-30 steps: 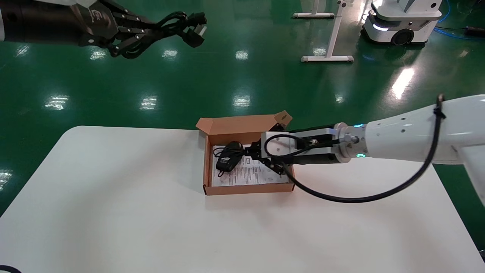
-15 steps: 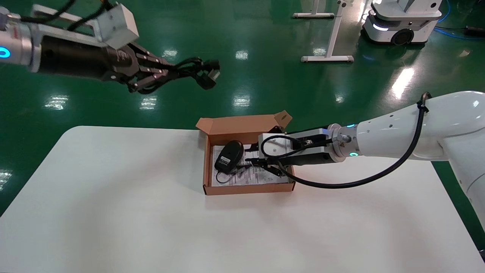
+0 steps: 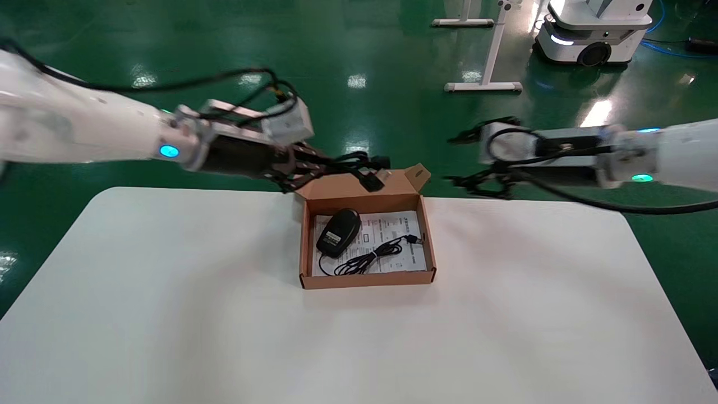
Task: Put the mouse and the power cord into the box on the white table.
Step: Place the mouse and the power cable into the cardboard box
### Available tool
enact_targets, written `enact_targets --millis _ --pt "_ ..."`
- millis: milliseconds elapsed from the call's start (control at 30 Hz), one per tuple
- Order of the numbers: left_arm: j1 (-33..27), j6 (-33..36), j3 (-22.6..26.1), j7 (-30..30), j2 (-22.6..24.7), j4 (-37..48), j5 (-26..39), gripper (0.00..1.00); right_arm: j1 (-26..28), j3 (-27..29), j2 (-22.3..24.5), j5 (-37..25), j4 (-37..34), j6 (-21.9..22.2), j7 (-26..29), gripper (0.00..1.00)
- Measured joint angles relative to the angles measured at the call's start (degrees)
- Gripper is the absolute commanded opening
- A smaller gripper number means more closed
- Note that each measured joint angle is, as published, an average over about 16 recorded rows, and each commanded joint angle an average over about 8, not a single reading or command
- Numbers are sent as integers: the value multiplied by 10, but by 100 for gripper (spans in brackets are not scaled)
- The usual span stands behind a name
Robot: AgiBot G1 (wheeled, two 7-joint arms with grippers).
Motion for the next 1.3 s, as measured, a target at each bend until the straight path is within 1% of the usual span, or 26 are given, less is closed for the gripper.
enact_targets --millis 167,300,333,367,567,600,633,800,967,1300 --pt "43 -46 2 -1 28 -14 -4 0 0 4 49 -2 22 -4 8 100" --pt "68 -63 6 -6 36 -35 -5 0 -6 4 72 -4 36 -9 14 100" --pt "74 -65 8 -7 37 -41 -6 1 -8 4 77 -4 39 -10 16 100" --pt "78 -66 10 -9 38 -47 -6 8 -10 4 80 -4 41 -11 17 100" --pt "93 -71 21 -18 38 -71 -4 82 -20 6 92 0 51 -16 21 100" --pt "94 -71 23 -19 38 -73 -3 93 -22 6 93 0 51 -16 22 100" --pt "94 -71 24 -19 38 -75 -3 99 -23 7 93 1 52 -17 22 100" --pt "98 -70 25 -22 35 -83 -4 100 -26 8 95 4 55 -19 24 100" --pt "109 -62 15 -31 22 -102 -15 100 -34 12 98 15 65 -23 34 100" --pt "158 -28 -29 -69 -36 -185 -69 100 -74 33 116 70 121 -41 87 100"
